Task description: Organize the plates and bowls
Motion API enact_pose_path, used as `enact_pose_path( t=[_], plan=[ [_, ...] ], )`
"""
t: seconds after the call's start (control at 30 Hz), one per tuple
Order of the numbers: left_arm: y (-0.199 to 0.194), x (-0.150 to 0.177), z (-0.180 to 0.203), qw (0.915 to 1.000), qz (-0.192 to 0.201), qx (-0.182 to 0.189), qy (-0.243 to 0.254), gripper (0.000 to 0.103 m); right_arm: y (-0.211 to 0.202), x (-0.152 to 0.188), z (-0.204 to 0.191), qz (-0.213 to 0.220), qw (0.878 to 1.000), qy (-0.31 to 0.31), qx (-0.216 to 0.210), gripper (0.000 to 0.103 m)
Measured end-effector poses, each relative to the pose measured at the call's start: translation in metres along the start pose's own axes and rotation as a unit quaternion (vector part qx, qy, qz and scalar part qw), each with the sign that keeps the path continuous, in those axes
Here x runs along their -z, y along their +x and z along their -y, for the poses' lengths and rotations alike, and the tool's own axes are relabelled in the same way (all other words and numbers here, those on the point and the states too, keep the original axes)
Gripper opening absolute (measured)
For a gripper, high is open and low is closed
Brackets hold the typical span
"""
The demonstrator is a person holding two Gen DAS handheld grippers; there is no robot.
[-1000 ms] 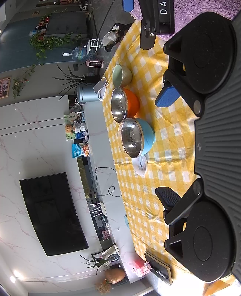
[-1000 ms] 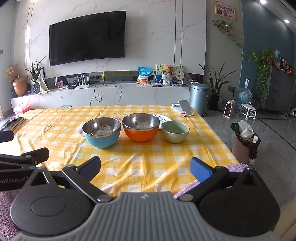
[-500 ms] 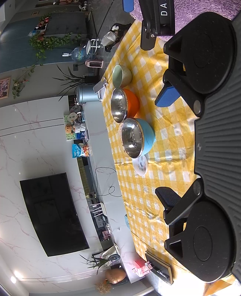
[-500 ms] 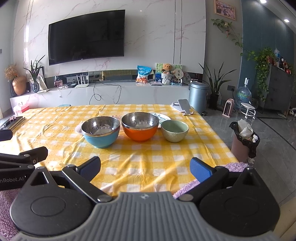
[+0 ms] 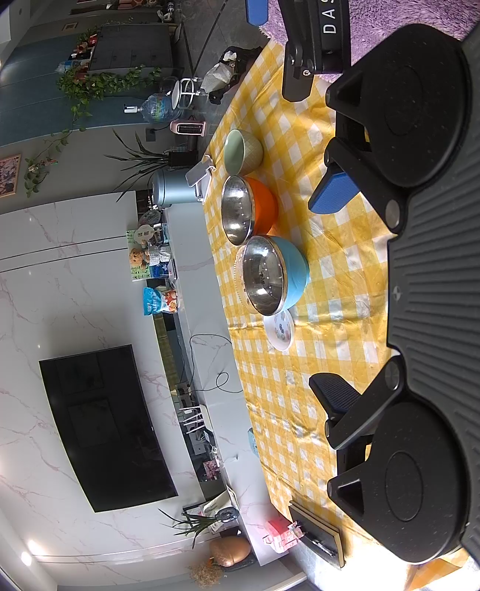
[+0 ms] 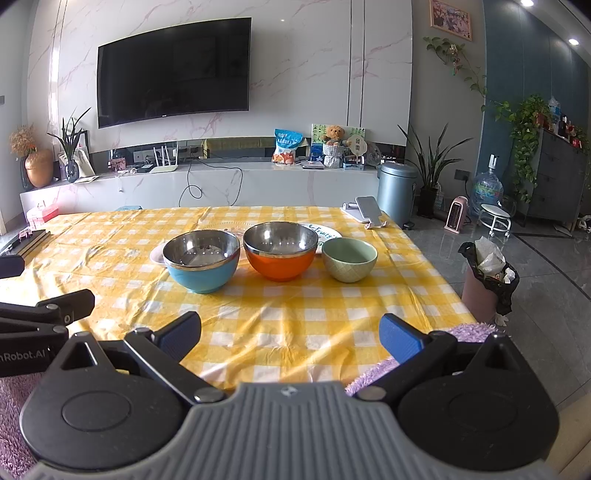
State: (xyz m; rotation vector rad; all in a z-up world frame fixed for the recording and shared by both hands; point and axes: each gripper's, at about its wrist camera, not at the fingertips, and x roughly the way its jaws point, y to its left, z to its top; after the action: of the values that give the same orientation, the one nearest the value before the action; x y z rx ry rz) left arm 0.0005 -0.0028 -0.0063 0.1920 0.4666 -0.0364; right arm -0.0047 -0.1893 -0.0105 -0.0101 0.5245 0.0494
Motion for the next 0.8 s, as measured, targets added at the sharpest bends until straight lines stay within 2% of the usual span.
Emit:
enact_pose_path(
  t=[0.8],
  plan=[
    [0.001,0.001,0.001,1.0,-0.001,0.0,0.0,0.103,0.001,0.008,0.001,-0.01,1.0,0.001,-0.003,0.101]
  ],
)
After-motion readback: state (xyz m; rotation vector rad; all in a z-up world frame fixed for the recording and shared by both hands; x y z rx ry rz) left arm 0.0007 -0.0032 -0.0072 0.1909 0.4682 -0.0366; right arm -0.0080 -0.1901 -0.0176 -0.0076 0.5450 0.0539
